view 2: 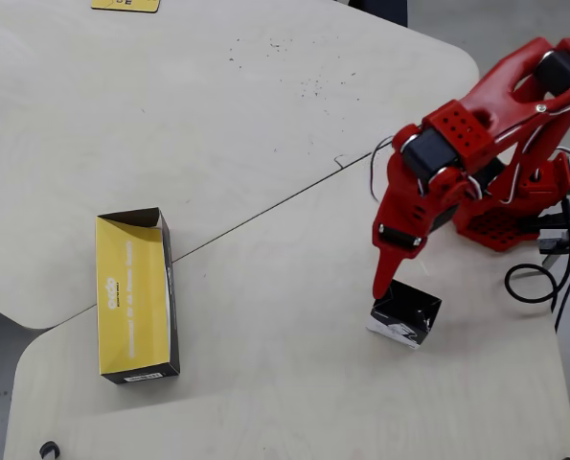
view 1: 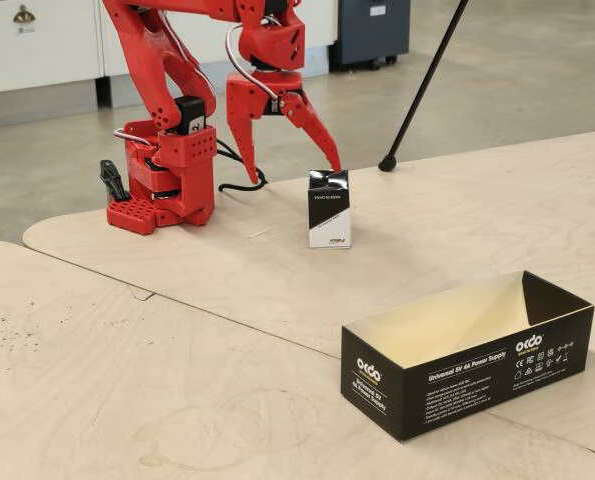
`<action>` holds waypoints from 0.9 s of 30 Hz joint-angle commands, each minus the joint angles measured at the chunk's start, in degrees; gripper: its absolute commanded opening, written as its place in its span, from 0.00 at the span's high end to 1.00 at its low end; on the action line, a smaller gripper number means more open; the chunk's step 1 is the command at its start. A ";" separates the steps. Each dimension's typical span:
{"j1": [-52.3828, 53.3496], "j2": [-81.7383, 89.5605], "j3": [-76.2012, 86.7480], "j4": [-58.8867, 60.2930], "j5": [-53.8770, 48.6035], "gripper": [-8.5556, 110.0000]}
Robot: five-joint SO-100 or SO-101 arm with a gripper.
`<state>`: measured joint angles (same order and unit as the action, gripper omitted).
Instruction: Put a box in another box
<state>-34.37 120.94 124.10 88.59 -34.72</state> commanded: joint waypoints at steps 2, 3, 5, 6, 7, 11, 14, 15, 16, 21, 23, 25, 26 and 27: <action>-4.92 0.00 -0.26 -2.46 5.71 0.50; -5.71 -0.18 -0.53 -2.64 6.68 0.50; -7.12 -0.70 -1.32 -2.64 8.17 0.51; -7.82 -0.79 -1.76 -2.64 8.96 0.51; -8.53 -0.97 -2.11 -2.55 9.67 0.51; -11.07 -2.29 -2.20 -3.87 12.04 0.51; -11.69 -4.83 -2.20 -6.33 13.45 0.51; -11.87 -5.80 -2.29 -7.12 13.80 0.51; -11.87 -6.77 -2.37 -8.00 13.97 0.51; -11.87 -10.81 -2.81 -11.07 14.59 0.51; -11.87 -12.48 -2.81 -12.30 15.03 0.51; -11.95 -14.06 -2.29 -13.80 15.56 0.51; -12.13 -14.68 -1.76 -14.50 15.91 0.52; -12.30 -15.12 -1.32 -15.12 16.26 0.52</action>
<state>-45.97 106.17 124.19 75.23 -19.16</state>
